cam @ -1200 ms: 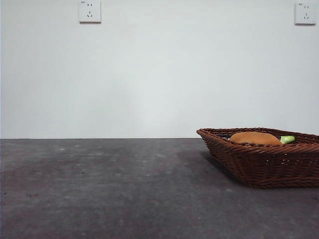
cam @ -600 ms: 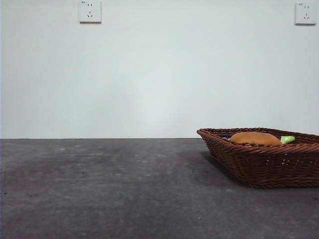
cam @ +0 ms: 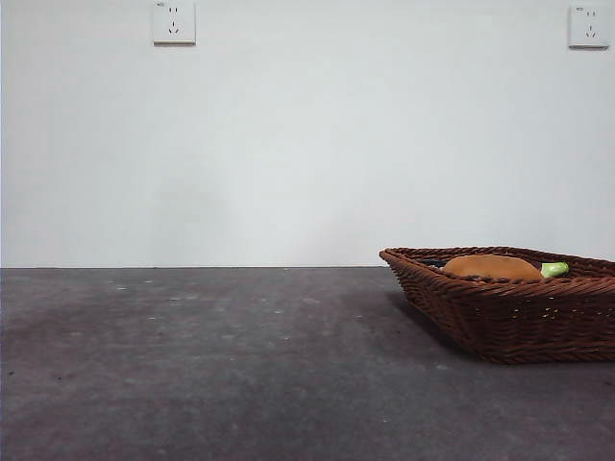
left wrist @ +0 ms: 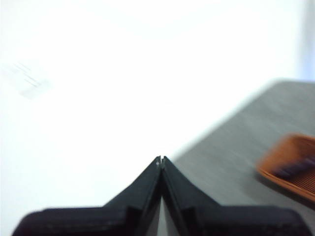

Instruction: Help me put the vegetables on the table into the basket

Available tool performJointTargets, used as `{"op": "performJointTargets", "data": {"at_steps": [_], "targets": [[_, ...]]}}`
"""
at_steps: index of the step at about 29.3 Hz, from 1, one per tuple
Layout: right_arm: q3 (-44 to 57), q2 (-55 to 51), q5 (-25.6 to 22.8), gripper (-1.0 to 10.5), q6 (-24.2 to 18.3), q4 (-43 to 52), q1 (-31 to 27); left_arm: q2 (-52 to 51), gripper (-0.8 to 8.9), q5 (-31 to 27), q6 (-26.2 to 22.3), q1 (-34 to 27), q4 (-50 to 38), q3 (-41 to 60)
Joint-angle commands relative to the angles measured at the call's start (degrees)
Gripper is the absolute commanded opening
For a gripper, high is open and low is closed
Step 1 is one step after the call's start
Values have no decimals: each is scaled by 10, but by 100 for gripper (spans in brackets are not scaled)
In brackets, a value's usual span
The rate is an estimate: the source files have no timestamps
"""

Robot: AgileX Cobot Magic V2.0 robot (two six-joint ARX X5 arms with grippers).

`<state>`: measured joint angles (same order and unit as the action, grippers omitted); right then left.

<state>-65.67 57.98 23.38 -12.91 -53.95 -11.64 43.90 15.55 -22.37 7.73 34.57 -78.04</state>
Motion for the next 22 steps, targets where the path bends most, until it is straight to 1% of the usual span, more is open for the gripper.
{"op": "performJointTargets", "data": {"at_steps": [1,4,8,11,16,22], "targets": [[2,3,-1,2,-3,3,0,-58,-4,-5,-16,-33,-122,141],[2,3,-1,2,-3,4,0,-122,-4,-3,-12,-61,-210,263],[2,3,-1,2,-3,4,0,-209,-4,-4,12,-82,-269,411],[2,4,-1,2,-3,4,0,-263,-4,-6,18,-92,-304,508],[2,4,-1,2,-3,4,0,-330,-4,-6,55,-103,-334,625],[2,4,-1,2,-3,4,0,-381,-4,-6,97,-106,-359,719]]}}
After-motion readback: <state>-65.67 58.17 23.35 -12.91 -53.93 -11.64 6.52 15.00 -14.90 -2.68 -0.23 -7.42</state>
